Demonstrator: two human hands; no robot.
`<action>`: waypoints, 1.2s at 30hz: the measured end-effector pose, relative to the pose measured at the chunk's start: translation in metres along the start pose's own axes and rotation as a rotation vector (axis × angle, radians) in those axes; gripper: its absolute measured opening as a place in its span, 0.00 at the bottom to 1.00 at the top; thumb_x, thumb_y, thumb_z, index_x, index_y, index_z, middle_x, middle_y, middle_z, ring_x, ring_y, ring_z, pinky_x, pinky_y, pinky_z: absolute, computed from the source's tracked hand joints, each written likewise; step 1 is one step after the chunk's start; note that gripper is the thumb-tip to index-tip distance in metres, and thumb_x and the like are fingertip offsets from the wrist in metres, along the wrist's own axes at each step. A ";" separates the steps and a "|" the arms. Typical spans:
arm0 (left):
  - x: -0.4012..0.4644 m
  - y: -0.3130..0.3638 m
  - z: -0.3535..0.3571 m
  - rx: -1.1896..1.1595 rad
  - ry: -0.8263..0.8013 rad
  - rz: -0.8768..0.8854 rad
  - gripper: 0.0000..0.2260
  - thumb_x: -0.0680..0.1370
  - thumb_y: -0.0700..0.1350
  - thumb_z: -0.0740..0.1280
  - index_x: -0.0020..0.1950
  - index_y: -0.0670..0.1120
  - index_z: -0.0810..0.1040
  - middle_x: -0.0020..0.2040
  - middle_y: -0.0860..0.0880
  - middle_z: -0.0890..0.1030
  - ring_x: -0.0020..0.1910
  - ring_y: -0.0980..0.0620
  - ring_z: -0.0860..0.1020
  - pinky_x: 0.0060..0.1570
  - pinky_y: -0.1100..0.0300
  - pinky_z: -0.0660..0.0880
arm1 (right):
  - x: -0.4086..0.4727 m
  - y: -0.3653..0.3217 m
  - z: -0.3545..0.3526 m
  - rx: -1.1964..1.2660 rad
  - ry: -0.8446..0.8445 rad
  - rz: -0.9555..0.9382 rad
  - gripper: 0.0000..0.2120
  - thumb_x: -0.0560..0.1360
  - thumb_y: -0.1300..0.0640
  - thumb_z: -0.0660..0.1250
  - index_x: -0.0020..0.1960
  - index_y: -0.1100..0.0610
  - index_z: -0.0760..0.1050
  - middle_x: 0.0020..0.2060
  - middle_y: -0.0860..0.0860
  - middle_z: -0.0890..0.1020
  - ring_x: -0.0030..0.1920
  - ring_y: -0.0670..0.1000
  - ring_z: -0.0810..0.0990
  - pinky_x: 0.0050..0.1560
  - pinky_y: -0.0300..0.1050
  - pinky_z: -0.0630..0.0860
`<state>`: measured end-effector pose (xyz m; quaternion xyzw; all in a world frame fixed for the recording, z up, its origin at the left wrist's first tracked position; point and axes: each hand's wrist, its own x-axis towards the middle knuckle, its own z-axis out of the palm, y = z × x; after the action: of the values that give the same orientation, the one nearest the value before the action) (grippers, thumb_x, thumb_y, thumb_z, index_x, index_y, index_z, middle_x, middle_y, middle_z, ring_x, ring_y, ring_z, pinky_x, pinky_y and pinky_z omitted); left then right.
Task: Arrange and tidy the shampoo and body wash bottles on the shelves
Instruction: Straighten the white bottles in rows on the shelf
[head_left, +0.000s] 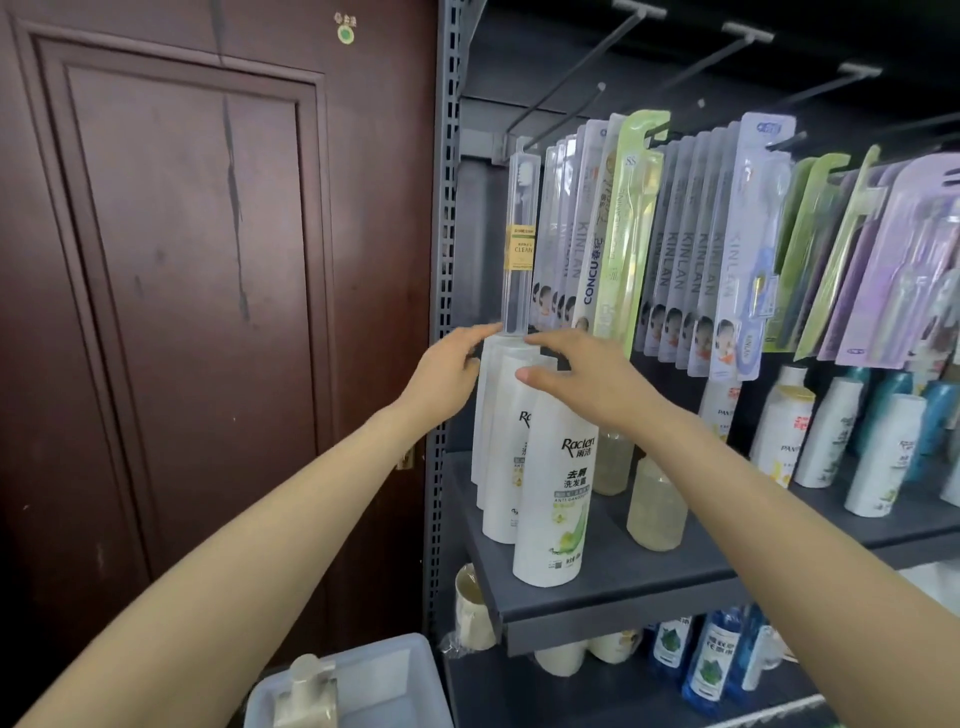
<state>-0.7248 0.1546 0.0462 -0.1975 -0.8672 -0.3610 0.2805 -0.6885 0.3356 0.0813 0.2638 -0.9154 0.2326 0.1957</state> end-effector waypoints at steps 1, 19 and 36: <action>0.005 -0.002 0.001 0.070 -0.069 0.028 0.24 0.79 0.31 0.55 0.73 0.48 0.64 0.69 0.46 0.69 0.68 0.51 0.67 0.62 0.70 0.58 | 0.001 0.001 0.001 -0.015 -0.034 0.012 0.25 0.77 0.46 0.64 0.71 0.52 0.68 0.70 0.50 0.70 0.68 0.50 0.70 0.64 0.42 0.65; -0.003 -0.010 0.022 -0.223 0.005 -0.091 0.16 0.74 0.38 0.68 0.58 0.46 0.67 0.46 0.50 0.76 0.41 0.53 0.75 0.41 0.63 0.73 | 0.003 0.008 0.012 -0.051 0.003 0.044 0.21 0.75 0.46 0.66 0.67 0.51 0.72 0.66 0.49 0.74 0.62 0.51 0.75 0.56 0.45 0.72; -0.058 -0.002 -0.073 -0.181 0.253 -0.086 0.16 0.72 0.40 0.72 0.55 0.52 0.70 0.50 0.53 0.80 0.46 0.59 0.78 0.35 0.73 0.72 | 0.005 -0.064 0.034 0.034 0.092 -0.121 0.24 0.77 0.52 0.65 0.72 0.54 0.66 0.69 0.50 0.71 0.68 0.50 0.69 0.65 0.44 0.66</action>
<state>-0.6561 0.0915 0.0513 -0.1378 -0.7966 -0.4711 0.3527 -0.6642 0.2674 0.0762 0.3109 -0.8838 0.2477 0.2466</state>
